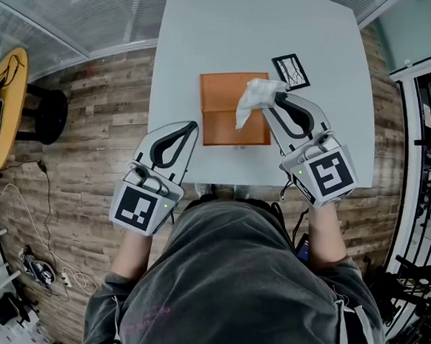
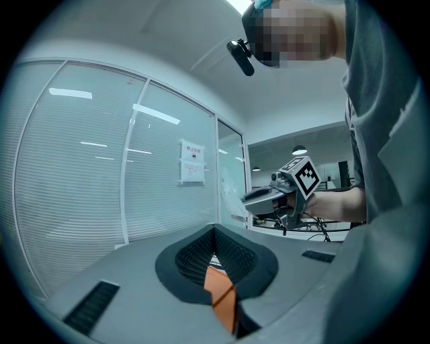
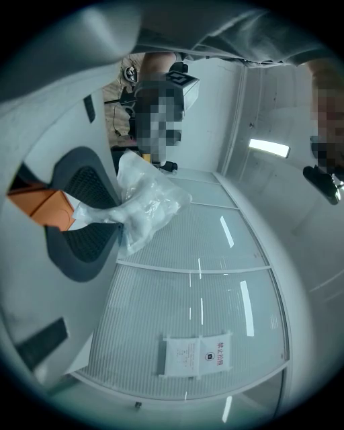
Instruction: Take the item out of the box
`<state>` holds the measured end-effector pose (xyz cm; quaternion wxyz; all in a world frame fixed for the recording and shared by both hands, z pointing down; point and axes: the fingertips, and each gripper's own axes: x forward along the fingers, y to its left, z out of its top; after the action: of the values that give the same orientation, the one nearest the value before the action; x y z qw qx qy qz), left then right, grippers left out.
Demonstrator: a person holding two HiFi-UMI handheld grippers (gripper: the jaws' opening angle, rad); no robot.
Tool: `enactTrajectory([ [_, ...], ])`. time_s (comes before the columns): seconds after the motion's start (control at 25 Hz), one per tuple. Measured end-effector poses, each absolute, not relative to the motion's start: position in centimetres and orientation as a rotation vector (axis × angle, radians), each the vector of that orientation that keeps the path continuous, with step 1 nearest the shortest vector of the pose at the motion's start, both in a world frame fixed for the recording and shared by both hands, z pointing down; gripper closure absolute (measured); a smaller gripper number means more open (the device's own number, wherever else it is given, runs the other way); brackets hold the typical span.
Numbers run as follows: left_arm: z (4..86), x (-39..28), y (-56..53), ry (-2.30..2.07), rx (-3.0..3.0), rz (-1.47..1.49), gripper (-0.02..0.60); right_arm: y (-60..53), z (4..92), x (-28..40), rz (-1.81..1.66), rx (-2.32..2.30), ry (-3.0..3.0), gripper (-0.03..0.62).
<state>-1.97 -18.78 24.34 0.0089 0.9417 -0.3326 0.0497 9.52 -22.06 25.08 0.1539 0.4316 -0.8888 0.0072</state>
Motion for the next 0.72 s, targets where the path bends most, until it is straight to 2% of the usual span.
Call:
enactTrajectory([
  [0.72, 24.61, -1.69, -18.61, -1.038, 2.936, 0.166, 0.574, -22.04, 25.07, 9.57, 0.024, 1.222, -2.557, 0.522],
])
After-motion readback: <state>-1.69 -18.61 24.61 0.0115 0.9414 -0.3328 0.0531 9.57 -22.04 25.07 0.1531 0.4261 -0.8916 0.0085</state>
